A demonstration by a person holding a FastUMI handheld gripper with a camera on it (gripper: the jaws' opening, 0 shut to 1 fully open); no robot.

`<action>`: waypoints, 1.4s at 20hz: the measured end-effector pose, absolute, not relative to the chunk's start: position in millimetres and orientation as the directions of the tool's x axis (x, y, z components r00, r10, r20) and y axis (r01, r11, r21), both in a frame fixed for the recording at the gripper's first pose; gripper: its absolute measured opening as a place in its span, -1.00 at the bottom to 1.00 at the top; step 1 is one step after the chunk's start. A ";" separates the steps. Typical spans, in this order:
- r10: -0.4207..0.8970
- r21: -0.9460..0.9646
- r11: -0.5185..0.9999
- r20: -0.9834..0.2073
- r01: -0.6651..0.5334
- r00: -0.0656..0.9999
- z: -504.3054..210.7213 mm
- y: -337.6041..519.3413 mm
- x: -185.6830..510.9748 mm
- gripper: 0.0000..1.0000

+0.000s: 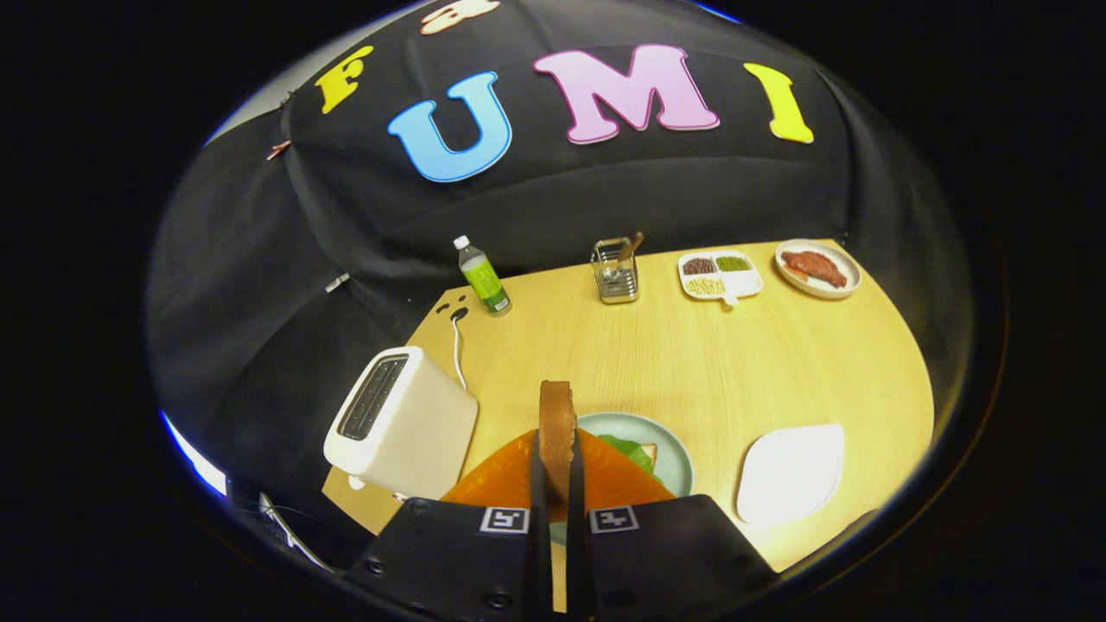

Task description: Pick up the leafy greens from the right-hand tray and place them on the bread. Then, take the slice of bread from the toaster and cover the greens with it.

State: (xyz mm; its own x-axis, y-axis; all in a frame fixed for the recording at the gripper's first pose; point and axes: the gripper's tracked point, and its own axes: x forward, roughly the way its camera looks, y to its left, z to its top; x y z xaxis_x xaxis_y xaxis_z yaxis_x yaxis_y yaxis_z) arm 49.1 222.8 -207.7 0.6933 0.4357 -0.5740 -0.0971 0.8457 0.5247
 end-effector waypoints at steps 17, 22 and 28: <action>0.315 0.359 0.932 -0.720 -0.056 0.618 -344.1 197.4 41.3 -0.76; 0.259 0.246 0.964 -0.758 -0.105 0.599 -363.6 185.4 40.6 -0.30; 0.180 0.145 0.984 -0.758 -0.107 0.627 -362.2 161.3 47.7 0.76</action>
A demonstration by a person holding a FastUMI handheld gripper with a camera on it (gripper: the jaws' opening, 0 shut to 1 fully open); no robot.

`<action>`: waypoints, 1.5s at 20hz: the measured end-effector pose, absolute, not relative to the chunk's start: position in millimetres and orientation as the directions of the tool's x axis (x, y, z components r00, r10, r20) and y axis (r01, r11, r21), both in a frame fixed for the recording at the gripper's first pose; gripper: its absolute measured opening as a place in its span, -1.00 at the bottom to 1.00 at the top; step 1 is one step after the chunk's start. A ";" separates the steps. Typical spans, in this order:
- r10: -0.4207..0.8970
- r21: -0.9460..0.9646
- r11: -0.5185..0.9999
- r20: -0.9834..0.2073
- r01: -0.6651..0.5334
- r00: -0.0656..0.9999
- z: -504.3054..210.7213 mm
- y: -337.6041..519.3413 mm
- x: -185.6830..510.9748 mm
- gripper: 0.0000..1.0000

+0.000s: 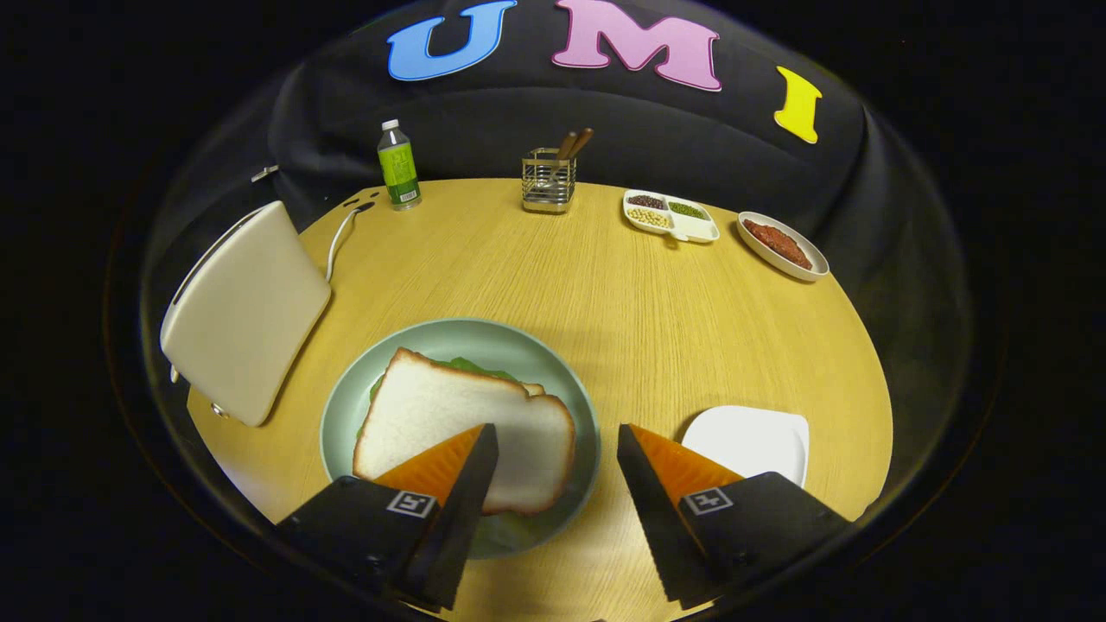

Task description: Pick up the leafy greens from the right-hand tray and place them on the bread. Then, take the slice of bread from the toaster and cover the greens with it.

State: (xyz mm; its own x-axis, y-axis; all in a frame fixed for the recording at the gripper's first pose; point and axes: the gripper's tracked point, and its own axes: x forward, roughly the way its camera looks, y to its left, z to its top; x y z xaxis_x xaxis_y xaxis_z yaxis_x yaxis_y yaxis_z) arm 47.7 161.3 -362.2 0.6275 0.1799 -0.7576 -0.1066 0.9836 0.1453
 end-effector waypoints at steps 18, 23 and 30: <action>0.173 0.000 0.984 -0.206 -0.176 0.963 -82.9 100.7 27.8 0.95; 0.111 0.000 0.994 -0.089 -0.111 0.990 -3.9 88.6 14.9 0.95; 0.072 -0.007 0.997 -0.039 -0.072 0.997 18.7 108.7 -15.3 0.96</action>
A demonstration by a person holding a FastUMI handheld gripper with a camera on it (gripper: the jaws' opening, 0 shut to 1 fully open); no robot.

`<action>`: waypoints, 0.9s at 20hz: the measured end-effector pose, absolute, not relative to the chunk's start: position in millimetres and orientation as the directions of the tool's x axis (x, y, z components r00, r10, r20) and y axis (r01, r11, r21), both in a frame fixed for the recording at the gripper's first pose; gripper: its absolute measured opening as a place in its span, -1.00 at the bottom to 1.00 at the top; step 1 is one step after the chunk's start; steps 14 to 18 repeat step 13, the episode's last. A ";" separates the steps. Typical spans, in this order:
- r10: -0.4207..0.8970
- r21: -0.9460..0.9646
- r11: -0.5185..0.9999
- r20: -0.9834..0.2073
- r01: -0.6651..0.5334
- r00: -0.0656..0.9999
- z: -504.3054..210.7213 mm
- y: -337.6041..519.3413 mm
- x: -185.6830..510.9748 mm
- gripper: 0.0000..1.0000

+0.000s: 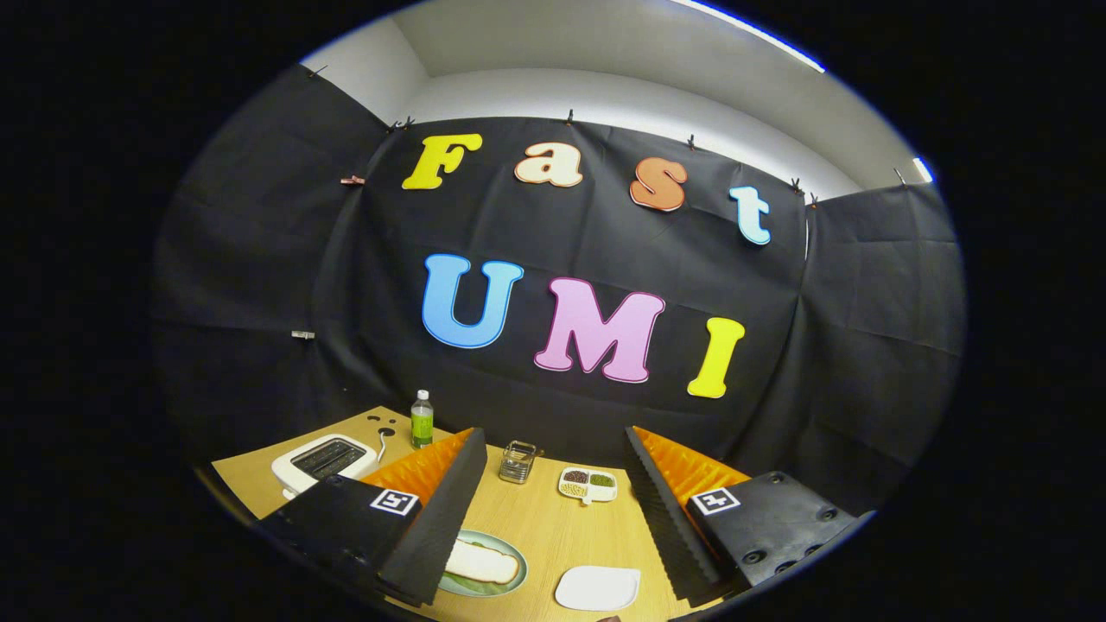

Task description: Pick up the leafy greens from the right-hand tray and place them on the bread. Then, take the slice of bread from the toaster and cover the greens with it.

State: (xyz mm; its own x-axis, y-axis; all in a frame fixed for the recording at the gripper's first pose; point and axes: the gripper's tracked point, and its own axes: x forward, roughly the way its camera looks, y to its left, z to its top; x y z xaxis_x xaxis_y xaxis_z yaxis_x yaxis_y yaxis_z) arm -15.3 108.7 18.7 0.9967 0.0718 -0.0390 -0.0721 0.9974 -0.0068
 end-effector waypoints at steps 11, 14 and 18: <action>0.141 -0.017 0.990 -0.067 -0.143 0.988 7.3 124.9 -22.4 0.96; 0.147 -0.012 0.989 -0.061 -0.148 0.987 9.9 126.8 -24.7 0.96; 0.147 -0.012 0.989 -0.061 -0.148 0.987 9.9 126.8 -24.7 0.96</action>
